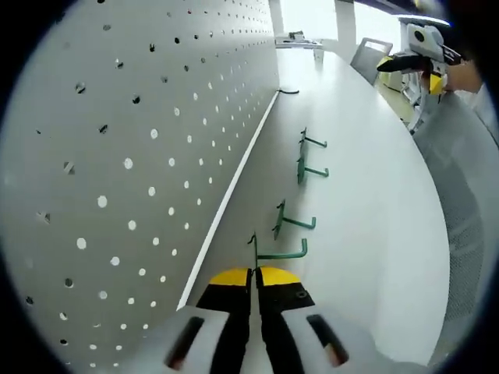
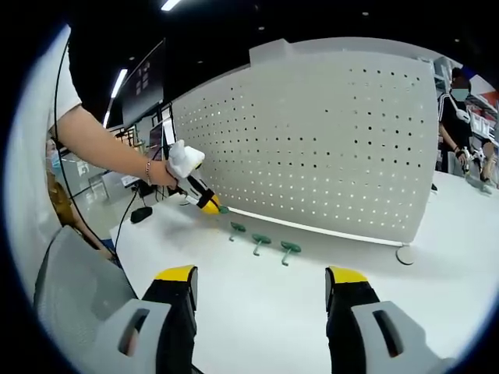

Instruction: Insert the hook assembly into the mounting plate slot until the hook locks in place.

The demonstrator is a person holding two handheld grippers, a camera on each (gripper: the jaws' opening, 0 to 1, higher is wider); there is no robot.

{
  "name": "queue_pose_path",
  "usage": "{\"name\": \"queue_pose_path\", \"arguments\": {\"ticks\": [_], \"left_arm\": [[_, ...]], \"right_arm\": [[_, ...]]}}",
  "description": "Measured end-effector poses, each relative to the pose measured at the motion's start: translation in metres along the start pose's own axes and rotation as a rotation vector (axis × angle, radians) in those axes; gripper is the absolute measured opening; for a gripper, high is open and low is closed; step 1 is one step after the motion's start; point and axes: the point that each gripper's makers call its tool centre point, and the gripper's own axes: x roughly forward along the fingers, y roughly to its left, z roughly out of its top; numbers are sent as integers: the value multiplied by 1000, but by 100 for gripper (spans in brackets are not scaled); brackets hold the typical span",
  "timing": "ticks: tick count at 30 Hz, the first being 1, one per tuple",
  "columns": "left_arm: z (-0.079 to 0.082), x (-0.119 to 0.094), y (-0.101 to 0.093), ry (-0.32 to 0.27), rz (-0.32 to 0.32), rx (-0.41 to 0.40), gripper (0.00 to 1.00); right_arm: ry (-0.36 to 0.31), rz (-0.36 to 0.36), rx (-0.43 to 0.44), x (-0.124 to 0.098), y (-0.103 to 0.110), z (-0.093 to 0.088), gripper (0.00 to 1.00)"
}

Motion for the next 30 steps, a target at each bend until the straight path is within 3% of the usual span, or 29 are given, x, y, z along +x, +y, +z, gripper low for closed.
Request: {"name": "queue_pose_path", "arguments": {"ticks": [6,13,15,22,30], "left_arm": [[10,-6,1,-45,45,-6,2],[23,-12,-7,-101,47,-32,2],[31,-13,-8,-145,46,-61,2],[44,-23,-17,-198,64,-77,2],[67,-40,-26,-307,89,-139,2]], "right_arm": [[-2,0,0,1,0,2,64],[-9,-1,-4,0,0,4,64],[-10,-1,-1,0,0,4,64],[-17,-1,4,-1,1,5,64],[-30,0,7,-2,2,8,64]]}}
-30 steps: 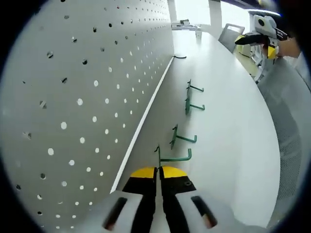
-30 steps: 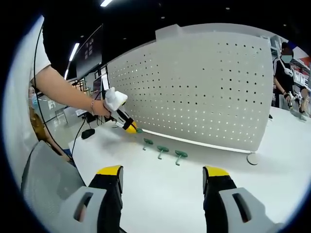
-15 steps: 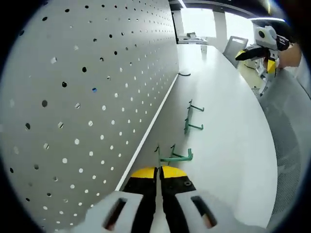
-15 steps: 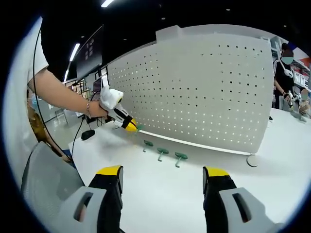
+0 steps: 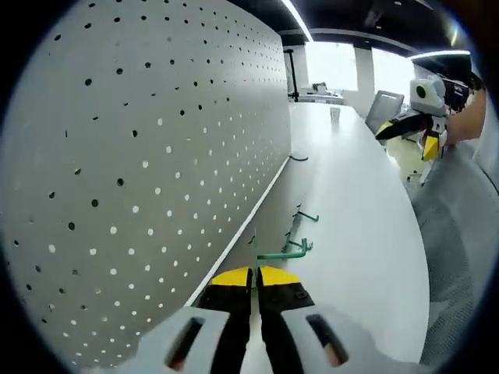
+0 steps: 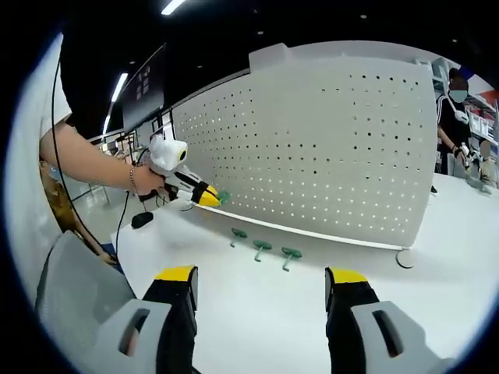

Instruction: Insert the hook assembly into the mounting plate slot until the hook locks in place.

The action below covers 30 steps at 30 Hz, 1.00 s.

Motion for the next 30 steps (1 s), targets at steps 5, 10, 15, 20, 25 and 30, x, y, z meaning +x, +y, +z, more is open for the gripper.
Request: {"name": "queue_pose_path", "arguments": {"ticks": [5,10,15,20,25,30], "left_arm": [[12,-7,-10,-46,9,2,2],[25,-16,-18,-109,25,-43,2],[28,-20,-29,-144,29,-57,2],[29,-26,-39,-163,40,-71,2],[31,-33,-45,-187,54,-79,2],[36,-38,-50,-211,60,-95,2]], "right_arm": [[-2,5,-1,0,2,1,64],[-9,7,-5,0,3,3,64],[-11,13,-4,0,4,4,63],[-21,8,8,-1,3,6,63],[-26,13,18,-2,4,5,63],[-34,12,27,-3,4,7,63]]}}
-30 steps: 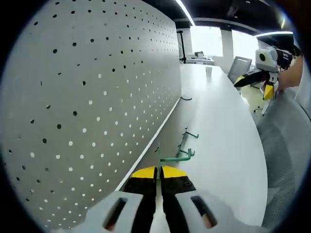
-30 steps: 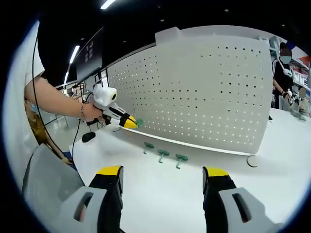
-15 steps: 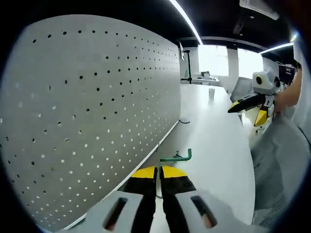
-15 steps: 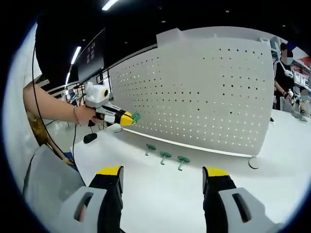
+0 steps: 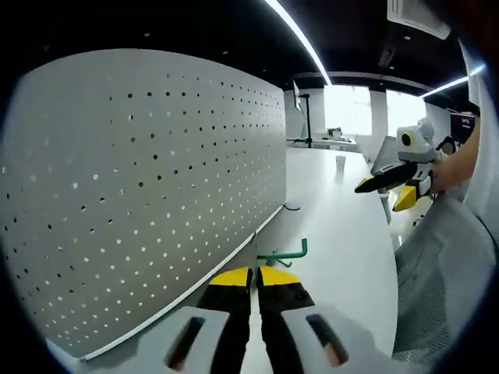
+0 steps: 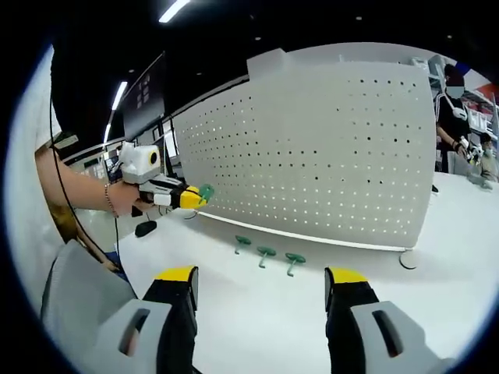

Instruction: Insert the hook assembly into the mounting plate slot until the hook locks in place.

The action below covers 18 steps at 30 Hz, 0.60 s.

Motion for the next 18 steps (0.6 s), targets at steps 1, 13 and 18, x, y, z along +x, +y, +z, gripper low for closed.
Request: {"name": "queue_pose_path", "arguments": {"ticks": [1,13,18], "left_arm": [[3,-1,-1,-12,3,-3,2],[22,3,-12,-73,20,-30,2],[30,1,-16,-103,23,-53,2]], "right_arm": [[1,1,-2,0,1,0,63],[4,5,-5,0,2,-2,63],[1,7,-3,0,3,-1,63]]}}
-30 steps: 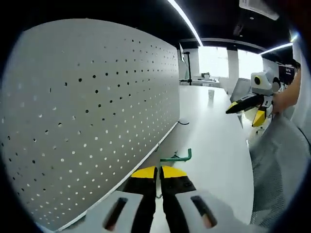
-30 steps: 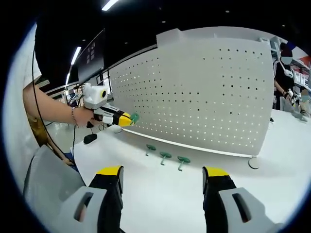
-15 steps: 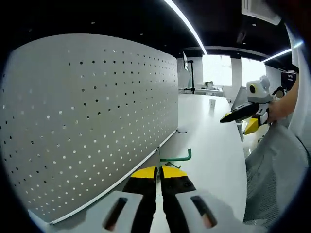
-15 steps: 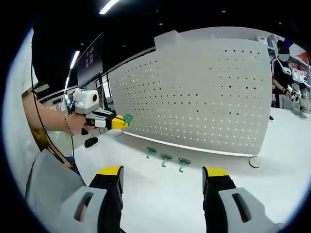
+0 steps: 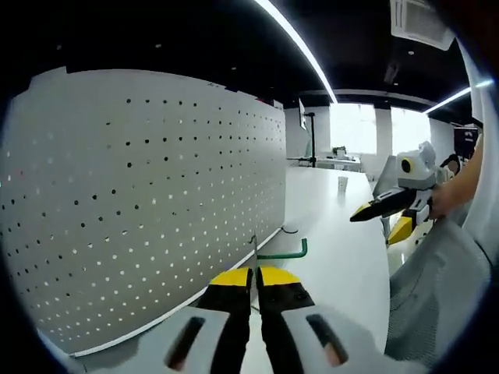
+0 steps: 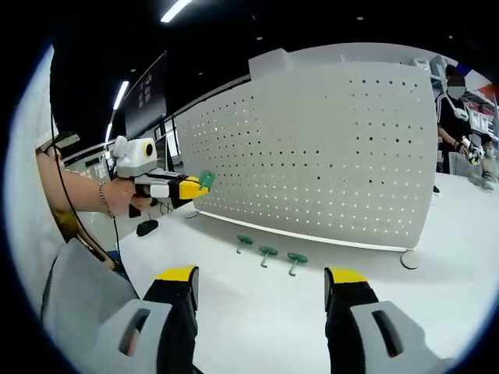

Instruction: Insert the hook assembly into the mounting plate slot until the hook locks in place.

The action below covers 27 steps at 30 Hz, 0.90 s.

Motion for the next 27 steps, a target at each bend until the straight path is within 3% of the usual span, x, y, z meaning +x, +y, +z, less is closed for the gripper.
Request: {"name": "queue_pose_path", "arguments": {"ticks": [9,27], "left_arm": [[22,-8,-9,-73,14,-28,2],[49,-23,-20,-177,20,-89,2]], "right_arm": [[-3,7,-5,0,2,1,63],[-15,12,-4,-1,4,4,63]]}}
